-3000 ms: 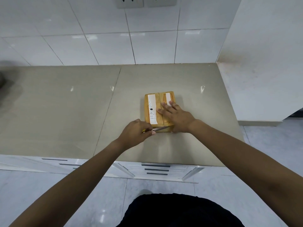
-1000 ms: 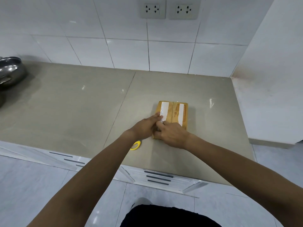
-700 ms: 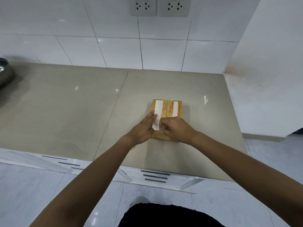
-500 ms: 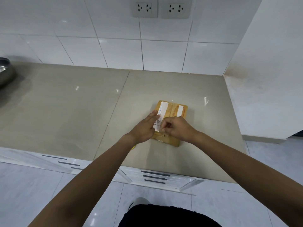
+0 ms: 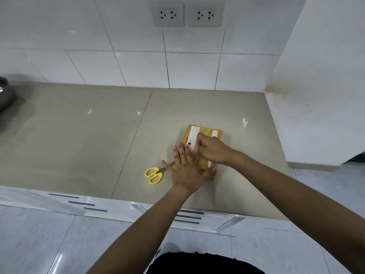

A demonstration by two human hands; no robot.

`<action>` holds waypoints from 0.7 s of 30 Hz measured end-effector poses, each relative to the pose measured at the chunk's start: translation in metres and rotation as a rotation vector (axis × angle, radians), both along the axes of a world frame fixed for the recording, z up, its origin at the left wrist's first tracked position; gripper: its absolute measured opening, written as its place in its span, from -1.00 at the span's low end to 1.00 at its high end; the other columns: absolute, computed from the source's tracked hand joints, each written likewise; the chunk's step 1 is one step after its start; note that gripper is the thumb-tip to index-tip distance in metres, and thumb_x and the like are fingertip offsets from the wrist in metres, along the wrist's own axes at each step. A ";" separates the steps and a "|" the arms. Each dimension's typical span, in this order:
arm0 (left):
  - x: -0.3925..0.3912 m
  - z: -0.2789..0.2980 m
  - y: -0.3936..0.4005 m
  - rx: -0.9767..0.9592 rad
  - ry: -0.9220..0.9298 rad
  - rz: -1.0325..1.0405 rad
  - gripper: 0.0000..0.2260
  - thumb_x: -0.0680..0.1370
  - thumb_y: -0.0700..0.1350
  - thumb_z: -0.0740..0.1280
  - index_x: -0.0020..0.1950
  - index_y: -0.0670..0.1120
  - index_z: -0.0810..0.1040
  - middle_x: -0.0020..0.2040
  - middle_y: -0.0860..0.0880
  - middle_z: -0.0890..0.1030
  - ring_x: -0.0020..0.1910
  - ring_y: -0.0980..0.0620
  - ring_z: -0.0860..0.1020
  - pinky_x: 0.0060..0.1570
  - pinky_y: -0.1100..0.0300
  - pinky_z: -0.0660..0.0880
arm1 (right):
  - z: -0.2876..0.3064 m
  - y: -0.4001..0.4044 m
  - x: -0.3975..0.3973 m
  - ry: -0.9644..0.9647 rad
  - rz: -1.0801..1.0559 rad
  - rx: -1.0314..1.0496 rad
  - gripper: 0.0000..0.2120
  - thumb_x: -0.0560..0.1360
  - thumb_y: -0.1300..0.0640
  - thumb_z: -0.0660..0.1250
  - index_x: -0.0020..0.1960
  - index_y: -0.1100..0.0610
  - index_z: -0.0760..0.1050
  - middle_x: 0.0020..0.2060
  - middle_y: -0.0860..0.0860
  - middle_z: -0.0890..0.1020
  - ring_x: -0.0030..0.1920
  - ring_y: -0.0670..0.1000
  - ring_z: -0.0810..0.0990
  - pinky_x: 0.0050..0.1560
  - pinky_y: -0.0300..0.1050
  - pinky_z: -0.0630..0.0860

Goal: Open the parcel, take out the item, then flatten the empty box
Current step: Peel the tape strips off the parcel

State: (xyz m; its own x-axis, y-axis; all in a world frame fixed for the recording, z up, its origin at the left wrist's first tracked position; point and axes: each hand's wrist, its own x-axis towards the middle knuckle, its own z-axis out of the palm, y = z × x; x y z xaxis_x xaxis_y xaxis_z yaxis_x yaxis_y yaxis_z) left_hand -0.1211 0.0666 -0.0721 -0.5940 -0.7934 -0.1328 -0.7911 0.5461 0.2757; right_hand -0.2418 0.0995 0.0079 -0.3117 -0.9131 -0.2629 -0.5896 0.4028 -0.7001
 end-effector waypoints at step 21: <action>-0.010 0.012 -0.003 -0.149 -0.104 -0.338 -0.23 0.52 0.38 -0.14 0.58 -0.08 -0.10 0.60 -0.13 -0.10 0.57 -0.15 -0.17 0.41 -0.37 -0.14 | 0.085 -0.013 -0.069 -0.232 -0.484 -0.360 -0.90 0.57 0.11 0.03 -0.10 0.07 0.27 -0.13 0.17 0.68 -0.11 0.12 0.69 -0.15 0.12 0.67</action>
State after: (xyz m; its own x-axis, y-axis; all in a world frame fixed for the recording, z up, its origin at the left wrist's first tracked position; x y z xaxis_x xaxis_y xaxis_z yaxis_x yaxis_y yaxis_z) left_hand -0.1312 0.0640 -0.0601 -0.8147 -0.5705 -0.1038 -0.5792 0.8088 0.1017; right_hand -0.3112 0.0869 0.0926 -0.6823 -0.7270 -0.0763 -0.2172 0.3013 -0.9285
